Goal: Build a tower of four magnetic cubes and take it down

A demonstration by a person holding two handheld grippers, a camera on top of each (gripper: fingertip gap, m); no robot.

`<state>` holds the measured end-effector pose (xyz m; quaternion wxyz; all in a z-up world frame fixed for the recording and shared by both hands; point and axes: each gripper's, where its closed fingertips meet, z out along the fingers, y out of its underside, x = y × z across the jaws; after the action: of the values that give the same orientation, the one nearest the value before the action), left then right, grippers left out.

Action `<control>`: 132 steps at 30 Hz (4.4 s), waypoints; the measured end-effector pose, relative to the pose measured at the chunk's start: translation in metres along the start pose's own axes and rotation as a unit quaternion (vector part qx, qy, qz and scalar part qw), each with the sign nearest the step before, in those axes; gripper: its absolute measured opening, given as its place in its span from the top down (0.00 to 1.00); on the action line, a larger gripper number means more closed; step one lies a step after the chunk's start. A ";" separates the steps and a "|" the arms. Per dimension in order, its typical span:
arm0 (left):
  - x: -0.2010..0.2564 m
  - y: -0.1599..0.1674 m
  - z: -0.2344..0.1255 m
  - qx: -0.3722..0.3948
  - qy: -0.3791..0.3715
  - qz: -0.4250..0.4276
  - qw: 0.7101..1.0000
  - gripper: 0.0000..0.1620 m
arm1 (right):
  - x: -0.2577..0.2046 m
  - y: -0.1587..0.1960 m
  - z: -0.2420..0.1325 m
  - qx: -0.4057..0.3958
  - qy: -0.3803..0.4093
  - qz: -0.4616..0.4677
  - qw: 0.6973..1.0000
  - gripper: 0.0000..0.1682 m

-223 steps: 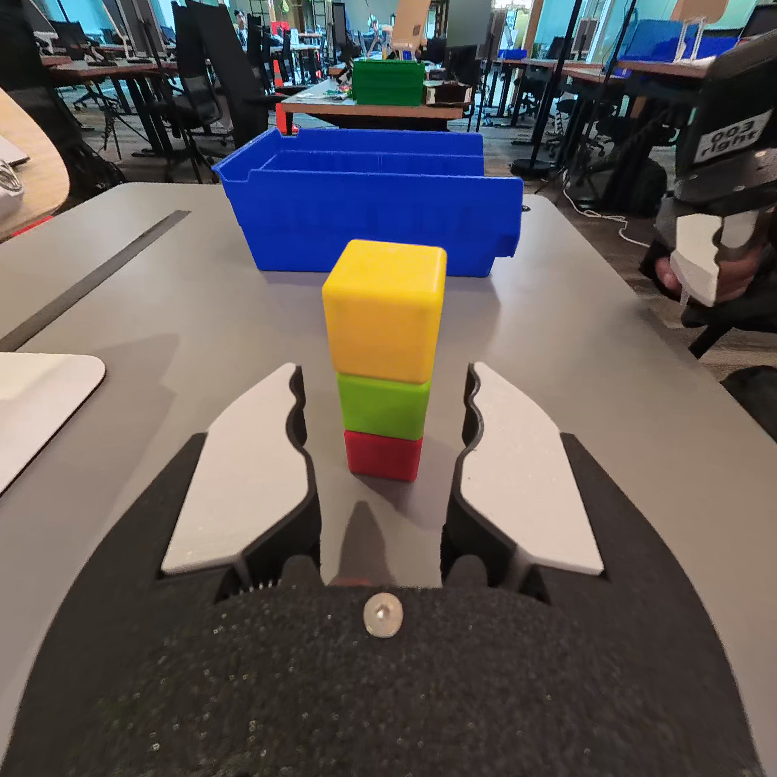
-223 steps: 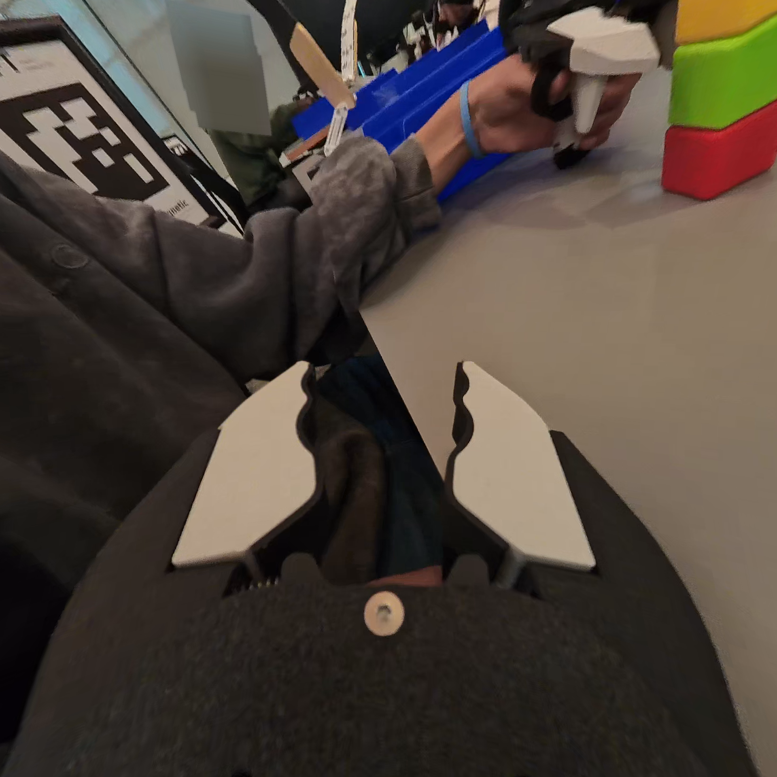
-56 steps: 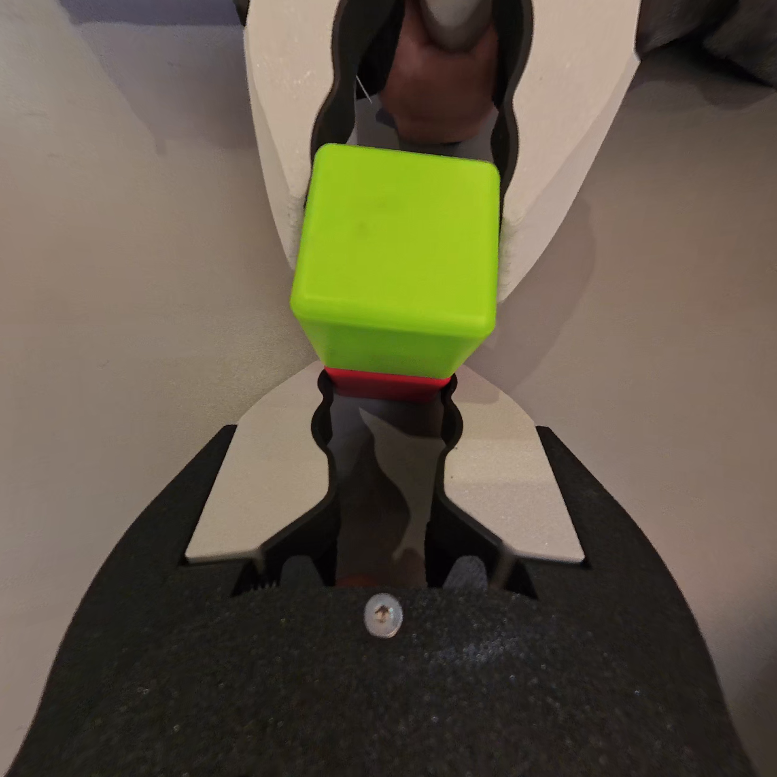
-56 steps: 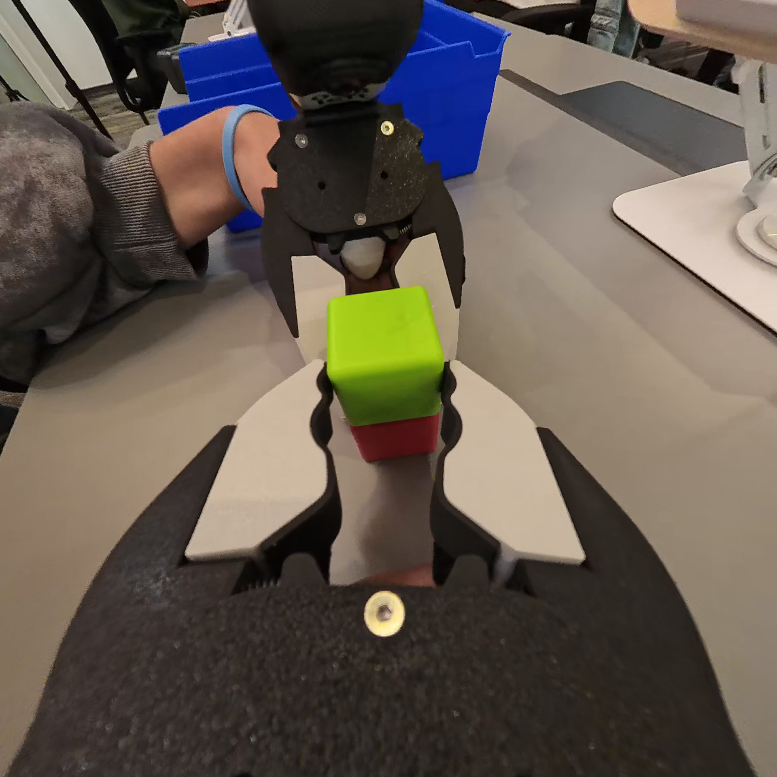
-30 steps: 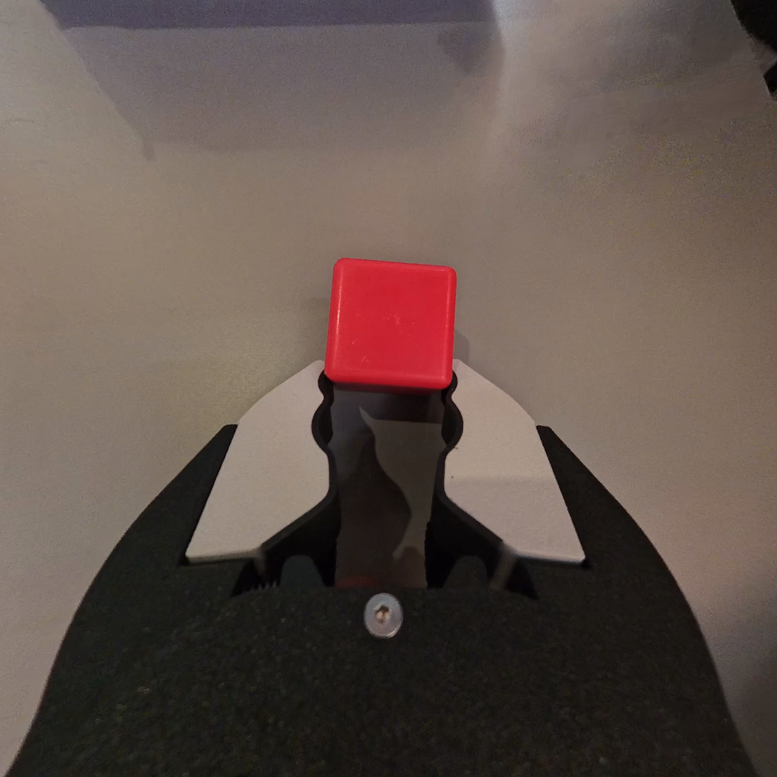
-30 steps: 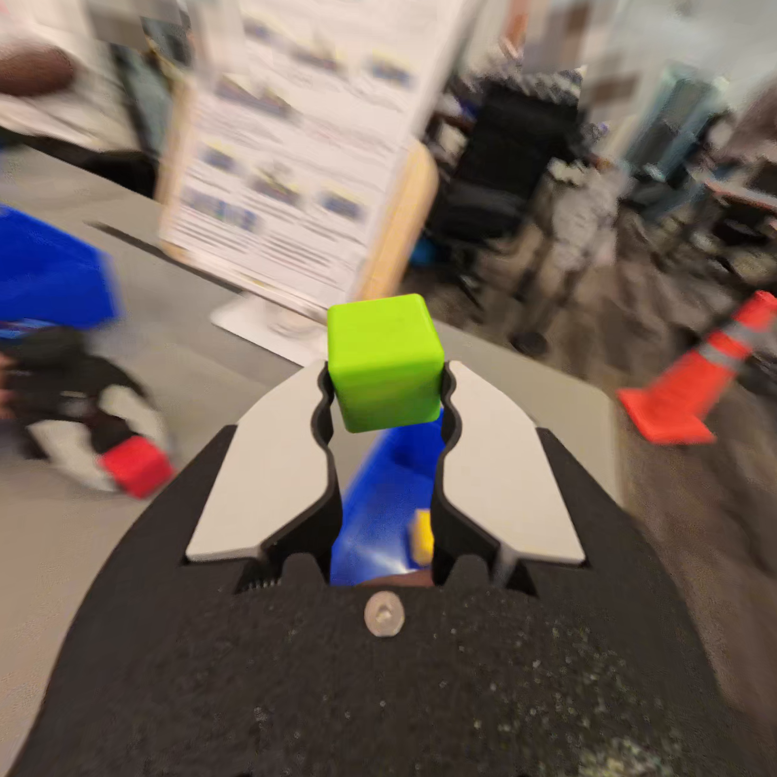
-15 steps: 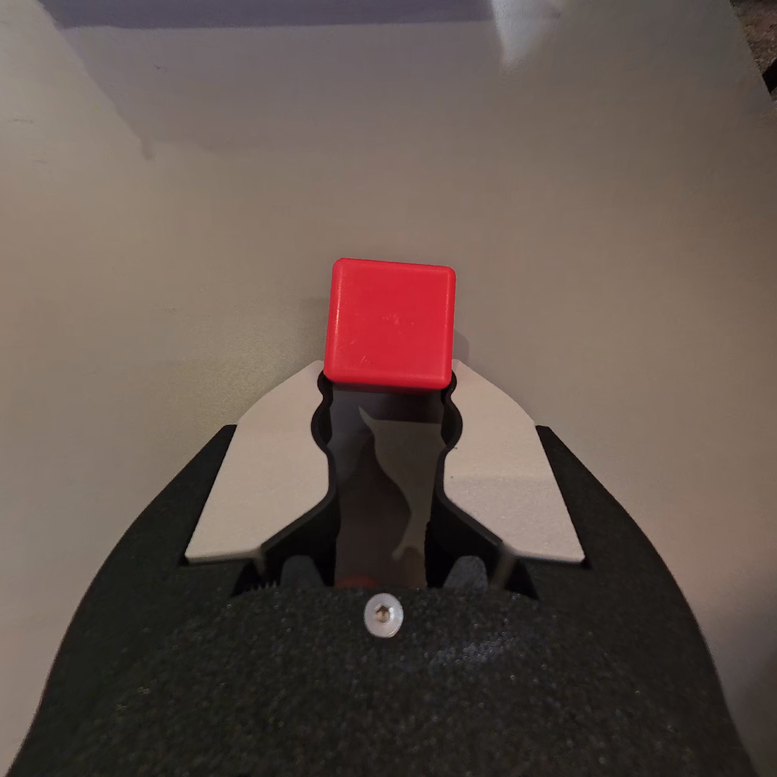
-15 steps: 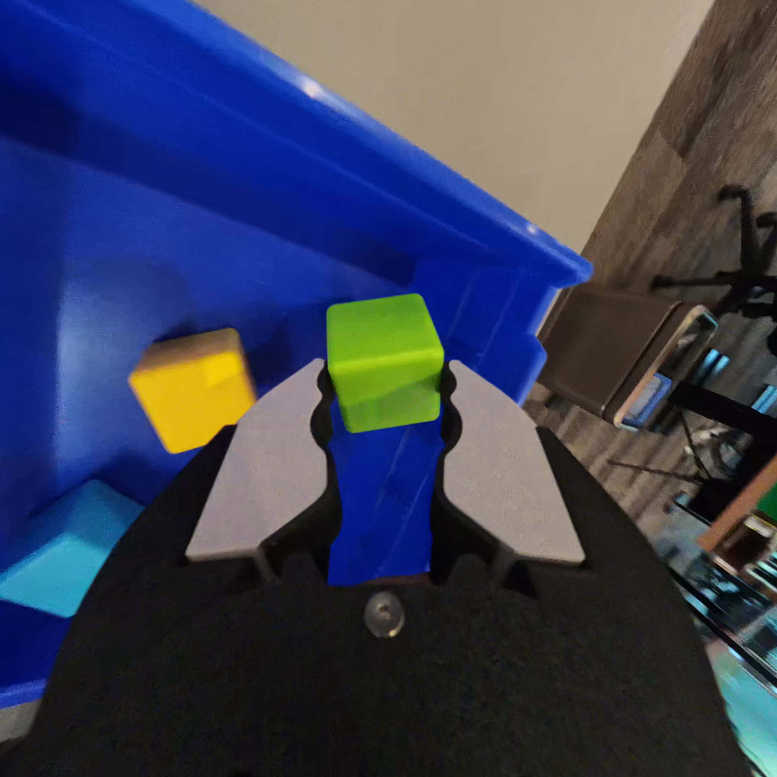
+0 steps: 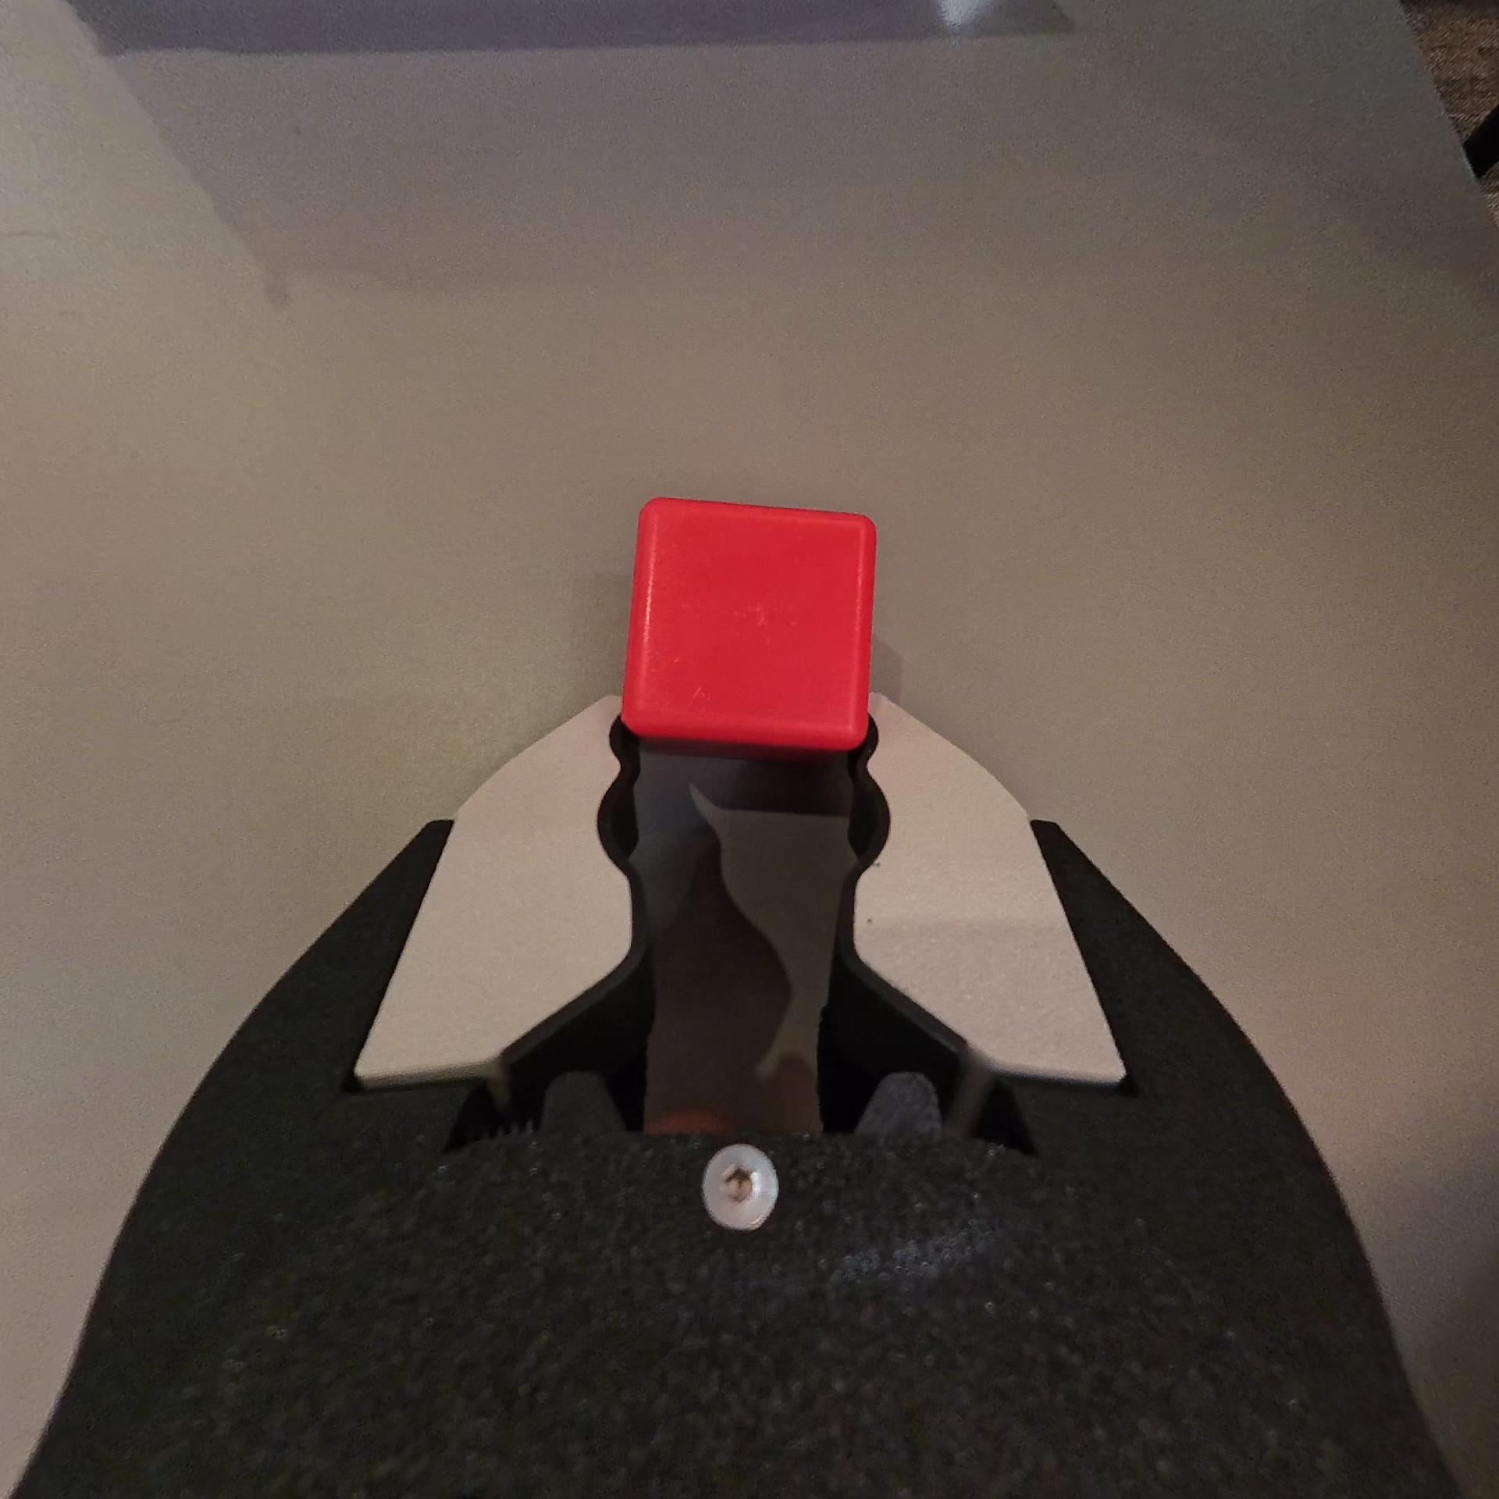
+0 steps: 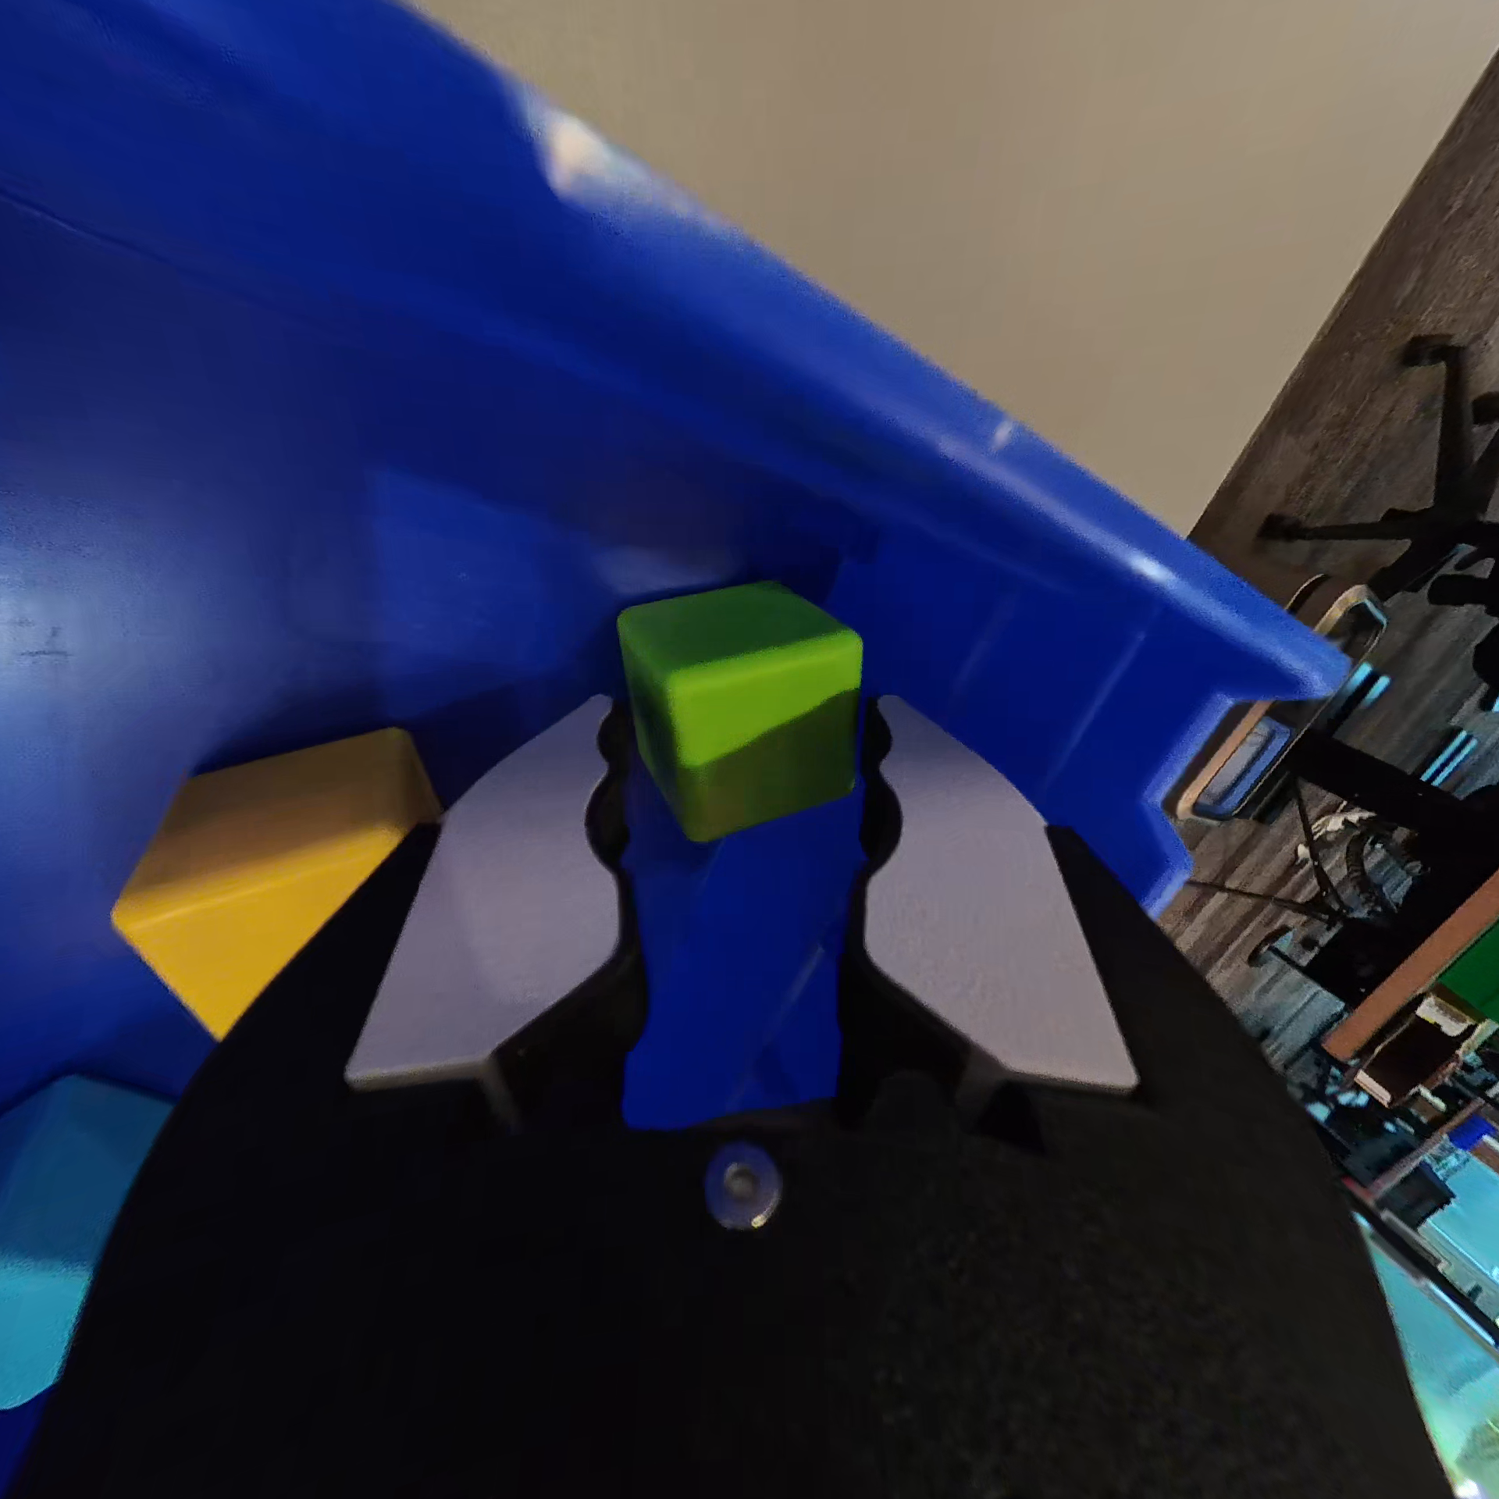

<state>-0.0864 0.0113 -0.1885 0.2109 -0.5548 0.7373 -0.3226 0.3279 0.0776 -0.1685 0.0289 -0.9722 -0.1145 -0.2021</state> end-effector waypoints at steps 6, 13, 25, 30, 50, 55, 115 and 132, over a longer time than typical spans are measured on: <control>0.001 0.000 0.000 0.000 0.000 0.000 1.000 0.70 | -0.005 -0.008 -0.095 0.214 0.002 0.041 0.976 0.60; 0.000 0.000 0.000 0.000 -0.002 0.001 1.000 0.70 | -0.192 0.070 -0.255 0.561 -0.327 0.056 0.759 0.68; 0.012 -0.015 -0.026 0.046 -0.047 -0.073 0.995 0.58 | -0.383 0.111 -0.227 0.502 -0.398 -0.117 0.759 0.63; 0.026 -0.078 -0.078 0.166 -0.194 -0.084 0.963 0.59 | -0.341 0.077 -0.228 0.451 -0.256 -0.221 0.826 0.61; 0.169 -0.010 -0.150 0.347 -0.441 -0.143 0.815 0.67 | -0.386 -0.041 -0.157 0.179 -0.188 -0.423 0.868 0.71; 0.167 -0.010 -0.143 0.335 -0.435 -0.130 0.826 0.68 | -0.363 -0.032 -0.192 0.220 -0.161 -0.410 0.871 0.71; 0.151 0.004 -0.157 0.317 -0.483 -0.141 0.804 0.70 | -0.345 0.164 -0.236 0.646 -0.260 0.094 0.712 0.67; 0.148 0.006 -0.146 0.290 -0.485 -0.142 0.813 0.70 | -0.333 0.162 -0.208 0.614 -0.257 0.110 0.738 0.71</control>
<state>-0.2319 -0.0932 -0.0836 0.6443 -0.6506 0.3247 -0.2371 -0.0112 -0.1718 -0.1122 0.6110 -0.7645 -0.1091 0.1739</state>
